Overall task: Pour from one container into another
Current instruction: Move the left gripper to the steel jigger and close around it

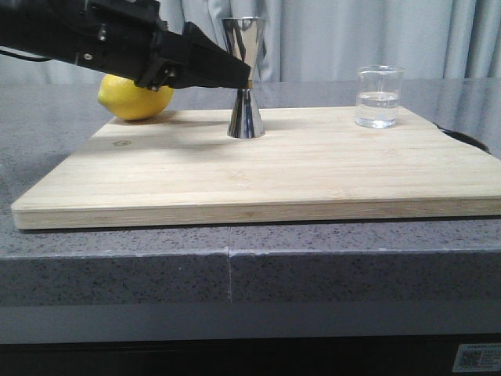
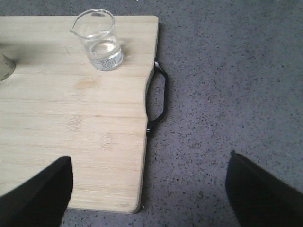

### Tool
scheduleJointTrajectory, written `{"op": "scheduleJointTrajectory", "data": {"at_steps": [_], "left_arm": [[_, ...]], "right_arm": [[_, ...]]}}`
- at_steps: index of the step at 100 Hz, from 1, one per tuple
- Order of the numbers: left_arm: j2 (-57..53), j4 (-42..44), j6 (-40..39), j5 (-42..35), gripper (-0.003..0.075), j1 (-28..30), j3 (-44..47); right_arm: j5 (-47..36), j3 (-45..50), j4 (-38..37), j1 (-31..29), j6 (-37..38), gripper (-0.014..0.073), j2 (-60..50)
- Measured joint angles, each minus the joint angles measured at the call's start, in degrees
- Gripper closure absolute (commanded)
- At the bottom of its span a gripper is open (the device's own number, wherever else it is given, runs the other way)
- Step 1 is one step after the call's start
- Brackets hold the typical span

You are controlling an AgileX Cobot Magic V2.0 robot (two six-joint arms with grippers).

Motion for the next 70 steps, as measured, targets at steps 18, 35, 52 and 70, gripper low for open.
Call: {"op": "scheduleJointTrajectory", "data": {"at_steps": [18,35,52,70], "left_arm": [[2.1,-0.4,0.0,-0.2,0.0218,-1.2,-2.9],[3.5,-0.6,0.0,-1.9,0.0218,-2.7,-4.1],[3.8,-0.8,0.0,-2.9,0.0218,-3.5,-4.3],[3.8,-0.9,0.0,-3.0,0.0237,-3.5,-4.3]], "right_arm": [[0.0,0.0,0.0,0.0,0.0,-0.0001,0.0],[0.0,0.0,0.1,0.0,0.0,-0.0001,0.0],[0.0,0.0,0.1,0.0,0.0,-0.0001,0.0],[0.0,0.0,0.1,0.0,0.0,-0.0001,0.0]]}}
